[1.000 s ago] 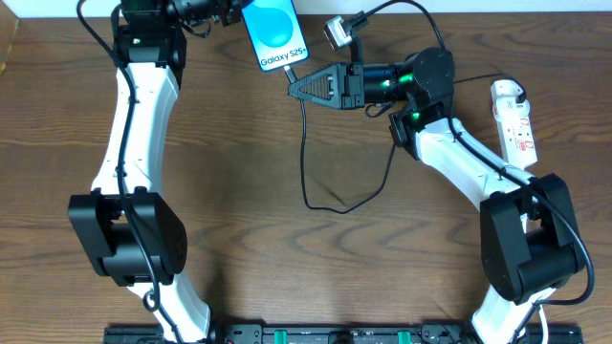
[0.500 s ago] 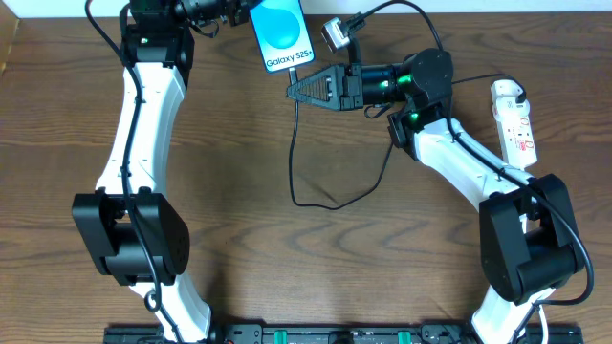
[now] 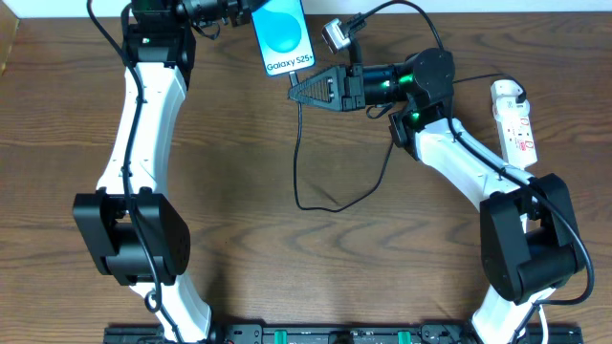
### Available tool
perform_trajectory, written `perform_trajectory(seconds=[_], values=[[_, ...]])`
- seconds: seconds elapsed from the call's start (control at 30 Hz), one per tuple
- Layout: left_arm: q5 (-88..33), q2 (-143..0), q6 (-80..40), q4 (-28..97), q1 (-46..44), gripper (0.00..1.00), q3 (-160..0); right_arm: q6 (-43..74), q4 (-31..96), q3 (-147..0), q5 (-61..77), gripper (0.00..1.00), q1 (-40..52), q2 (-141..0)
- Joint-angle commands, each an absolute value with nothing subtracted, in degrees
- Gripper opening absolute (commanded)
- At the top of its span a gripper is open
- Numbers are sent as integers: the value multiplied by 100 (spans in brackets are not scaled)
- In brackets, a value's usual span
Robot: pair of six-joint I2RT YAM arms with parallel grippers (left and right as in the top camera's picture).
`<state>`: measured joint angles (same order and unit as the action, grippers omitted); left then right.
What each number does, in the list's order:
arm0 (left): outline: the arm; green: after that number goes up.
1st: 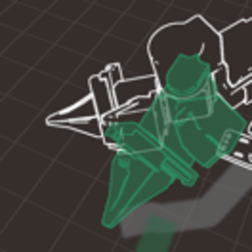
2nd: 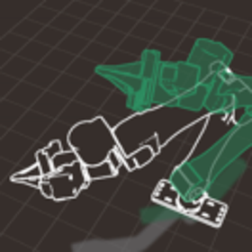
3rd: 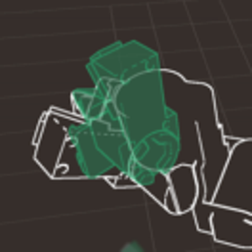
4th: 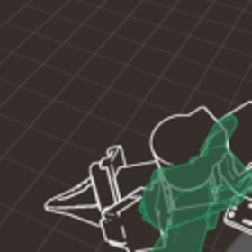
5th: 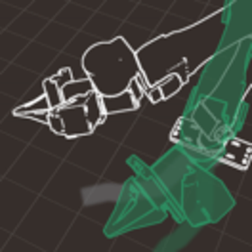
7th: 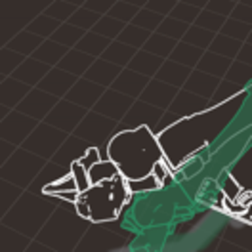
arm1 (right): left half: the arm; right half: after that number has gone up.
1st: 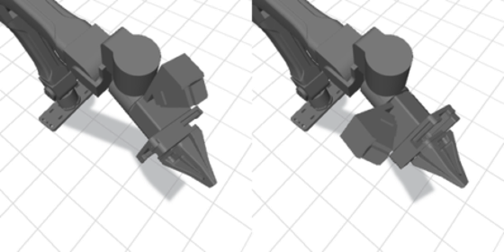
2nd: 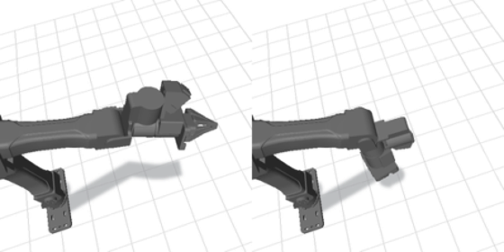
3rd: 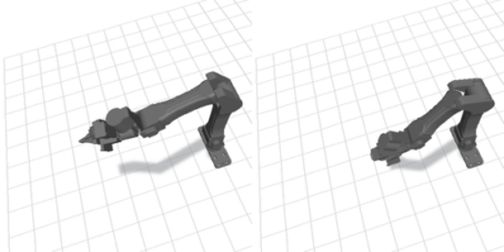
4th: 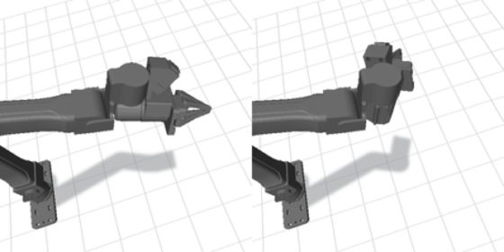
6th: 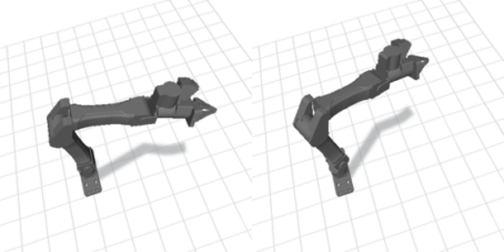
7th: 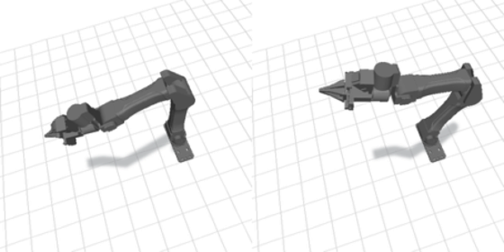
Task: Plug charger to phone and switch on socket
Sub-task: 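Push the plug into the phone's bottom port with the right gripper, then open the right gripper and retract it rightward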
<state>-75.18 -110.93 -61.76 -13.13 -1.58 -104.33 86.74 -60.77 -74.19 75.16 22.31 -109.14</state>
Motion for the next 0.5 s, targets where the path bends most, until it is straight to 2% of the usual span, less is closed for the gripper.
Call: perform_trajectory(seconds=[0.0,0.17,0.2,0.23,0.27,0.3,0.33,0.47], values=[[-8359,-11089,-6134,-1302,-320,7,-10523,8718,-6112,-7478,6593,1,2045,-10886],[-8359,-11089,-6134,-1302,-320,7,-10523,8715,-6112,-7478,6593,1,2045,-10886],[-8357,-11089,-6134,-1302,-320,7,-10523,8715,-6112,-7478,6593,6,2045,-10886],[-8355,-11089,-6132,-1302,-320,7,-10523,8715,-6110,-7478,6593,17,2045,-10886],[-8350,-11089,-6123,-1302,-318,7,-10523,8718,-6112,-7478,6591,33,2045,-10886],[-8329,-11089,-6095,-1302,-307,7,-10523,8718,-6112,-7478,6595,56,2045,-10886],[-8263,-11089,-6005,-1304,-252,7,-10523,8718,-6112,-7478,6637,99,2045,-10886],[-8143,-11091,-5852,-1299,71,7,-10523,8722,-6149,-7478,6949,99,2045,-10886]])
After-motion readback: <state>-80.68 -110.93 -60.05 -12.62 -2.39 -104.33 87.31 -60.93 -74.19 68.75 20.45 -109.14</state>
